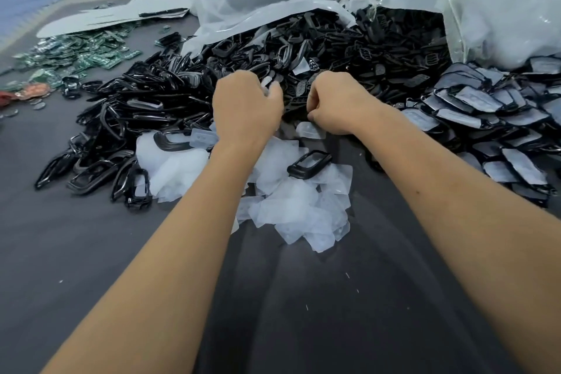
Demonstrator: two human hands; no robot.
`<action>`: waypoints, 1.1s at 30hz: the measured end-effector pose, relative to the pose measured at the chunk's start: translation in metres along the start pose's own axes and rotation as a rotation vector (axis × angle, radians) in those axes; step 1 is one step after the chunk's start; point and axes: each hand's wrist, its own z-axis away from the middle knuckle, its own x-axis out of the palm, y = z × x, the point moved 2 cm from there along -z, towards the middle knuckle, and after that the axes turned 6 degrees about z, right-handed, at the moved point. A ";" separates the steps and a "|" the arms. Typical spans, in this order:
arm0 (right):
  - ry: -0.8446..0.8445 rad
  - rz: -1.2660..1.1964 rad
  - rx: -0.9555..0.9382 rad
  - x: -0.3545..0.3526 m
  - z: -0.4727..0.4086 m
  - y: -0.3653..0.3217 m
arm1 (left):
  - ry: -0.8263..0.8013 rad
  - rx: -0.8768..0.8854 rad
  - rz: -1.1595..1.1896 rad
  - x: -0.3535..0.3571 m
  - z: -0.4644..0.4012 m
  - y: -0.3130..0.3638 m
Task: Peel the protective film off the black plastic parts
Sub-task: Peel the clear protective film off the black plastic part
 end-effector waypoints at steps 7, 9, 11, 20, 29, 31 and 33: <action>0.264 -0.261 0.052 -0.005 0.011 0.005 | 0.161 -0.236 0.681 -0.031 0.003 -0.010; 0.274 -0.646 0.089 -0.004 0.018 0.005 | 0.171 -0.383 0.977 -0.035 0.010 -0.015; 0.160 -1.117 0.113 0.002 0.027 -0.001 | 0.187 -0.480 1.094 -0.036 0.020 -0.020; -0.098 -1.775 -0.018 0.032 0.051 -0.008 | 0.083 -0.446 1.079 -0.025 0.050 -0.032; -0.108 -1.801 -0.194 0.033 0.053 -0.007 | -0.040 -0.347 1.228 -0.024 0.044 -0.027; -0.130 -1.833 -0.255 0.034 0.052 -0.009 | -0.018 -0.333 1.210 -0.023 0.042 -0.028; -0.147 -1.852 -0.277 0.035 0.051 -0.010 | -0.028 -0.341 1.217 -0.021 0.041 -0.028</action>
